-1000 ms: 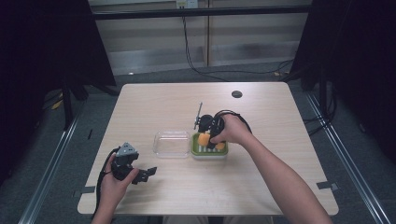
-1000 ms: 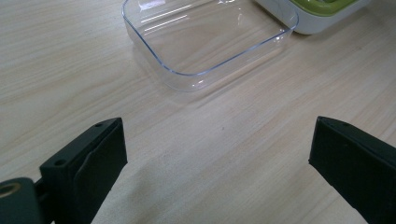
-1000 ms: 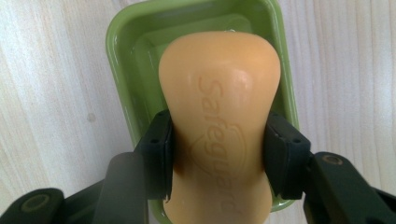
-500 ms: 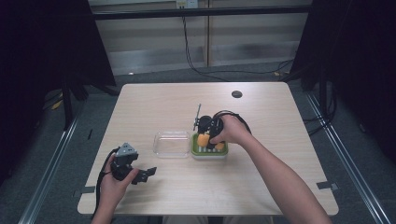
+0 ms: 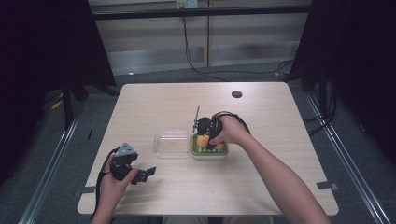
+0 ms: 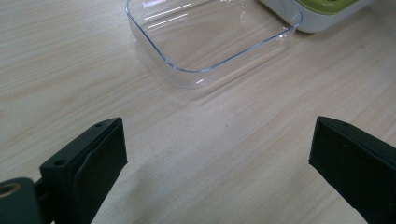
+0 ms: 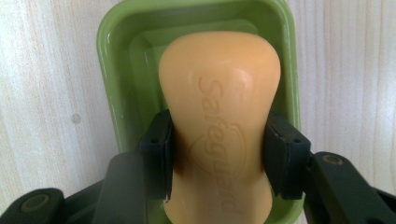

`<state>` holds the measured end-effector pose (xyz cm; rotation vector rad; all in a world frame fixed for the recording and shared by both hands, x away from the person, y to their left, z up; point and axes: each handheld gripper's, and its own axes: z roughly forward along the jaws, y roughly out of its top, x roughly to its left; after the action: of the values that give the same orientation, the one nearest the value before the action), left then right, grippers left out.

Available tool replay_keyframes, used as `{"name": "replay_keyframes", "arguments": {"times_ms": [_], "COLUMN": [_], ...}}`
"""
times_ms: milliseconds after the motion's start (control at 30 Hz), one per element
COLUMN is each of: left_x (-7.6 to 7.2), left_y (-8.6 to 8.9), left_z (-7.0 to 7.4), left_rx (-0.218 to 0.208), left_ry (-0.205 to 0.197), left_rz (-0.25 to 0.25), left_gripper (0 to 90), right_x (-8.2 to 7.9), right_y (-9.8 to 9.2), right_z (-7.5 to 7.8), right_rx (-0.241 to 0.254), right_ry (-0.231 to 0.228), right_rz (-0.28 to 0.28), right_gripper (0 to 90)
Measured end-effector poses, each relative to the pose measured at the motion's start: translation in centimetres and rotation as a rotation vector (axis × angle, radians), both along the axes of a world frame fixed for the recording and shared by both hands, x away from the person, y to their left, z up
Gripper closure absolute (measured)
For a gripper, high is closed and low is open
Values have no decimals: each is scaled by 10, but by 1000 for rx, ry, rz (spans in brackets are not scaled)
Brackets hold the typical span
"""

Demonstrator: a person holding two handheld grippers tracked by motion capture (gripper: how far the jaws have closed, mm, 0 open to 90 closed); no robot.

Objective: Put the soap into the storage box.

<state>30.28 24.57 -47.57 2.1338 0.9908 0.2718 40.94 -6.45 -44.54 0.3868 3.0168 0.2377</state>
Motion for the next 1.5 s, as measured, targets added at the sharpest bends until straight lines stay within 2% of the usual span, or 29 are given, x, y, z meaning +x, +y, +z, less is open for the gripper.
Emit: {"name": "replay_keyframes", "arguments": {"times_ms": [233, 300, 433, 900, 1033, 1167, 1233, 1333, 1467, 1500], "left_x": [-1, -1, -1, -1, -1, -1, -1, -1, -2, -2], "left_y": [1, 2, 2, 2, 3, 3, 4, 4, 3, 4], "left_z": [1, 1, 1, 1, 1, 1, 1, 2, 1, 1], "left_rx": [6, 21, 18, 9, 9, 7, 8, 15, 2, 15], "left_ry": [4, -2, 0, 2, -2, -3, -5, -3, -4, -12], "left_rz": [-2, -2, -3, -4, 1, 7, 6, -3, 7, 5], "left_gripper": [39, 39, 39, 40, 39, 39, 40, 39, 40, 40], "right_x": [0, 0, 1, 1, 3, 3, 4, 3, 3, 3], "right_y": [2, 3, 4, 2, 3, 3, 3, 3, 2, 2], "right_z": [-3, -4, -5, -8, -10, -10, -9, -8, -7, -6], "right_rx": [-14, -13, -10, -33, -35, -31, -29, -29, -21, -21], "right_ry": [-2, -1, -6, -1, -8, -2, -8, -7, -8, -7], "right_rz": [18, 11, 27, 17, 41, 13, 27, 16, 15, 11], "right_gripper": [502, 501, 501, 500, 499, 496, 495, 494, 488, 486]}}
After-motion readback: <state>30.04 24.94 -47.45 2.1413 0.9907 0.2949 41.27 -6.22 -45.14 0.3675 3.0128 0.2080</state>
